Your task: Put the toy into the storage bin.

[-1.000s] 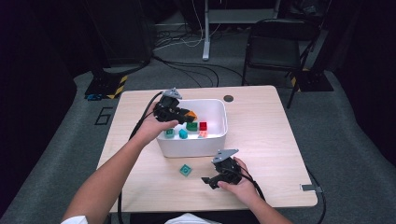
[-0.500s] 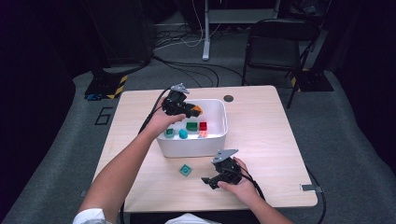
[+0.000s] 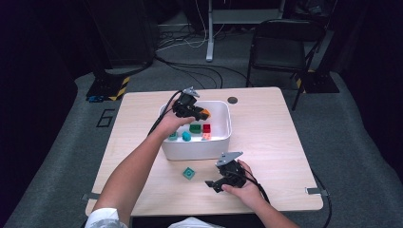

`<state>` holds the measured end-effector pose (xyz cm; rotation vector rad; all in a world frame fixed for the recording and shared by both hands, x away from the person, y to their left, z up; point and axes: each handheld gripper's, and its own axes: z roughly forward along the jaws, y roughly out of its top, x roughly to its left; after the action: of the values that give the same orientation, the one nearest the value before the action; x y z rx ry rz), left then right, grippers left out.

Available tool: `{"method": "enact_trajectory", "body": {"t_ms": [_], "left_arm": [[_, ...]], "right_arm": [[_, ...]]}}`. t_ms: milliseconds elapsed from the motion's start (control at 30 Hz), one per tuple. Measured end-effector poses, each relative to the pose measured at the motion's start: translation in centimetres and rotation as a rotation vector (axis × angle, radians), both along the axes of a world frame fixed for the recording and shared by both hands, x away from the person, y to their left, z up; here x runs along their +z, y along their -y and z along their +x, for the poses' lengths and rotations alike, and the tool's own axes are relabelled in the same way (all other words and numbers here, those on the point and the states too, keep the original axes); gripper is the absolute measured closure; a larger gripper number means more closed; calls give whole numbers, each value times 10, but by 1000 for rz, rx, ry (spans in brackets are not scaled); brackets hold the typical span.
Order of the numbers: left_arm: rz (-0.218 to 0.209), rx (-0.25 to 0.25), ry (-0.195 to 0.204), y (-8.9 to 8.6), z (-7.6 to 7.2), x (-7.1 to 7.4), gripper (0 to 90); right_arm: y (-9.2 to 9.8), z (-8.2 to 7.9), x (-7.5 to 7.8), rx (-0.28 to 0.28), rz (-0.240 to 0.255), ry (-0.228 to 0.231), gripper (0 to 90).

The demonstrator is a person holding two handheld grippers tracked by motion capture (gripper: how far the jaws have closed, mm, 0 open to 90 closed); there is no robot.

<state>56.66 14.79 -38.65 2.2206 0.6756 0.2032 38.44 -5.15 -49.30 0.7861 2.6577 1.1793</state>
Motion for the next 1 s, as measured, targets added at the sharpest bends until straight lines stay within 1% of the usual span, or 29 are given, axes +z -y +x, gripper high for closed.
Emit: {"method": "enact_trajectory", "body": {"t_ms": [100,167,200,267,367,400,500,600,667,733,800,867,1000], "left_arm": [[2,11,-9,-1,3,-3,585],[12,21,-11,-2,5,-5,583],[11,30,-15,-2,6,-5,573],[9,39,-17,-3,6,-5,523],[25,31,-15,-4,5,-3,505],[22,35,-12,-5,4,-2,505],[9,35,-1,-7,0,4,491],[-16,43,6,-11,-5,12,456],[-13,44,16,-15,-9,18,452],[-24,45,17,-18,-13,23,452],[-17,43,34,-21,-18,28,452],[-23,43,38,-25,-23,32,452],[-15,27,53,-30,-35,40,450]], "right_arm": [[-1,-1,0,-5,-4,-9,183],[-1,-1,0,-5,-5,-10,183],[-1,-1,0,-4,-5,-10,183],[-1,-1,0,-4,-6,-9,183],[-1,-1,0,-5,-4,-9,183],[0,-1,0,-6,-1,-13,183],[0,-1,0,-7,-1,-13,183],[0,0,0,-2,-2,-7,183],[0,0,0,-4,-1,-8,183],[0,0,0,-8,-2,-8,183],[0,0,0,-4,-1,-1,183],[0,0,0,-3,-2,0,183],[0,0,0,-8,-2,0,183]]}}
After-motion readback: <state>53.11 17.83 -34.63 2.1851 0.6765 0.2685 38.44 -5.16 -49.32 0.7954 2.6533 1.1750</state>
